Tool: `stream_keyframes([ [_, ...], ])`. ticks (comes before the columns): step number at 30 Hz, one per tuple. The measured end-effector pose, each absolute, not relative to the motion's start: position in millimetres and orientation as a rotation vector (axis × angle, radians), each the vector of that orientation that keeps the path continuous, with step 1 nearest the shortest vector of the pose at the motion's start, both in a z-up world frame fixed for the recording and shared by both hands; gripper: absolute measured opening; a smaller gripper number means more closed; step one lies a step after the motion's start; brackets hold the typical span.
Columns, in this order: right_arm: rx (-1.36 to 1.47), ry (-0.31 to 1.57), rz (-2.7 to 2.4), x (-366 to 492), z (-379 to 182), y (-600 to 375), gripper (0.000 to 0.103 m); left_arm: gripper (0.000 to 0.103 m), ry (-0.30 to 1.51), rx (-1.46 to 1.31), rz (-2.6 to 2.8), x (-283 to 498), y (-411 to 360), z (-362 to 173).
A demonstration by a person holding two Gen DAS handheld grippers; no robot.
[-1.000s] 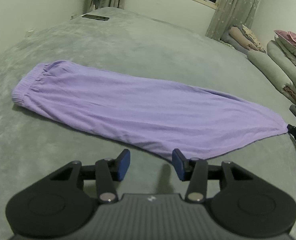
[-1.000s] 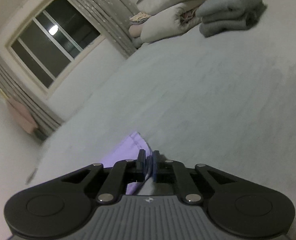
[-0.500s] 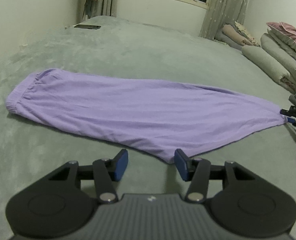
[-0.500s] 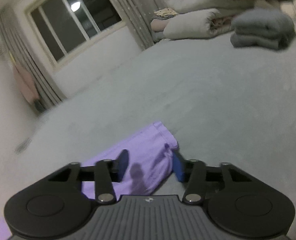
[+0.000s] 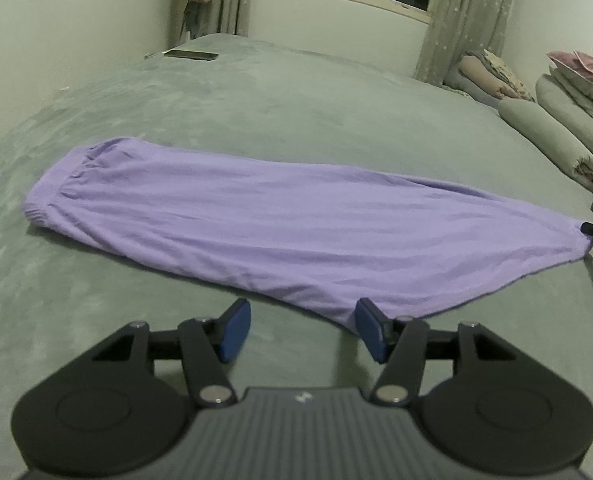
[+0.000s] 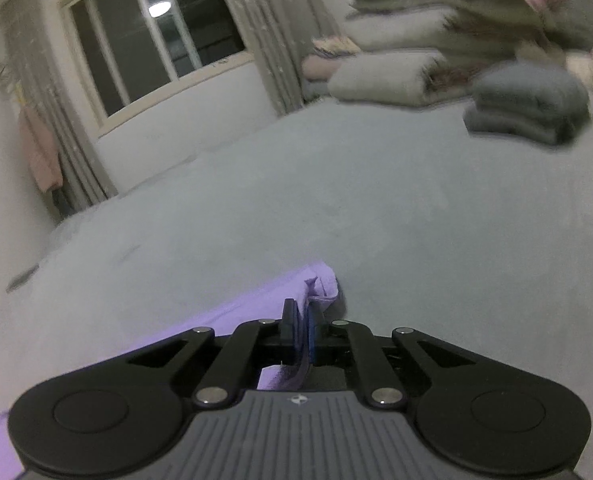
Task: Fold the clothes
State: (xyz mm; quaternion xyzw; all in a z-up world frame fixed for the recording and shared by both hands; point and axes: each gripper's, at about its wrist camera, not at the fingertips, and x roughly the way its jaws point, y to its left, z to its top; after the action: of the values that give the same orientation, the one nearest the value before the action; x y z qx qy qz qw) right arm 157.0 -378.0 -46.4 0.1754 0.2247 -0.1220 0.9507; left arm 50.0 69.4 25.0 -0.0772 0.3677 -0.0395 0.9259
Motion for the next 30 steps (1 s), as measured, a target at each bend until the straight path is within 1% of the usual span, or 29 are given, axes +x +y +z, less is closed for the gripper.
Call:
stream_keyframes([
  [5,0.170,0.414,-0.213,155.2,-23.3,-338.0,0.006,0.057,0.743,-0.211,-0.060,51.8,85.1,32.1],
  [9,0.073,0.373,-0.128,153.3,-2.1,-293.1,0.006,0.057,0.739,-0.265,-0.038,55.3,99.4,35.6],
  [13,-0.017,0.335,0.032,150.1,18.6,-218.4,0.006,0.060,0.723,-0.304,-0.019,57.8,112.6,41.1],
  [16,-0.103,0.324,0.176,140.8,22.8,-146.5,0.006,0.063,0.715,-0.333,0.005,60.3,124.1,43.4],
  [19,-0.196,0.379,0.279,135.1,6.1,-77.6,0.006,0.063,0.713,-0.366,0.028,62.8,135.0,44.3],
  [23,-0.273,0.515,0.334,139.8,-39.8,-21.9,0.006,0.063,0.717,-0.410,0.047,66.1,144.6,42.3],
  [30,-0.249,0.566,0.341,150.4,-51.9,-12.8,0.006,0.063,0.717,-0.390,0.035,70.7,142.4,39.8],
])
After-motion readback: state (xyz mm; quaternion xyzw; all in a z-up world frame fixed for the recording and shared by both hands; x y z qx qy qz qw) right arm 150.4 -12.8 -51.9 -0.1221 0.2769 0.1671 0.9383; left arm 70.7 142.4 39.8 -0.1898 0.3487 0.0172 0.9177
